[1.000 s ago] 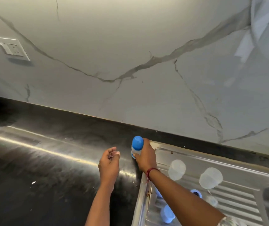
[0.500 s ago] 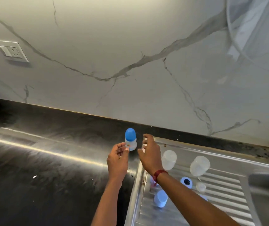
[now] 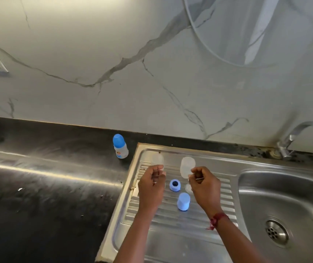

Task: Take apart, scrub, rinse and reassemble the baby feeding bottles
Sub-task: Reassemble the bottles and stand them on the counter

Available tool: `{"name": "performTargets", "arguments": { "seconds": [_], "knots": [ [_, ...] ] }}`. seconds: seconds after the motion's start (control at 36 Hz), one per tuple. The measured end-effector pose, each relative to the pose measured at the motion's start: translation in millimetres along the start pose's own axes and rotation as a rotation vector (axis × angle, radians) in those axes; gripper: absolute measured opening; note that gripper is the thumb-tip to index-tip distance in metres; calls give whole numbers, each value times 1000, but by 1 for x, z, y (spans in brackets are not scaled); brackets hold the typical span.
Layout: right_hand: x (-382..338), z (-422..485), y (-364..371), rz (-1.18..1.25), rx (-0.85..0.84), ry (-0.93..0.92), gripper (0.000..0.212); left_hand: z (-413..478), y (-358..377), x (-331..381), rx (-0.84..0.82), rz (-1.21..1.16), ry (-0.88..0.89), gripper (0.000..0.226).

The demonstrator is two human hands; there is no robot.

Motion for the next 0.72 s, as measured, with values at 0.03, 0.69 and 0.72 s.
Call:
{"name": "performTargets", "arguments": {
  "seconds": [0.03, 0.69, 0.72],
  "knots": [
    [5, -1, -7, -15, -16, 6, 16, -5, 6, 1, -4, 9, -9, 21],
    [65, 48, -41, -299, -483, 30, 9, -57, 71, -22, 194, -23, -202, 13],
    [64, 48, -39, -312, -489, 16, 10, -58, 69, -23, 205, -14, -206, 13]
  ]
}}
Point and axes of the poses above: each hand's wrist, its own z-axis towards the middle knuckle, its own y-axis out of the palm, x = y × z, the point moved 6 cm from there along z, towards the middle knuckle, and after that the axes turned 9 degrees about z, right-handed, at the moved point
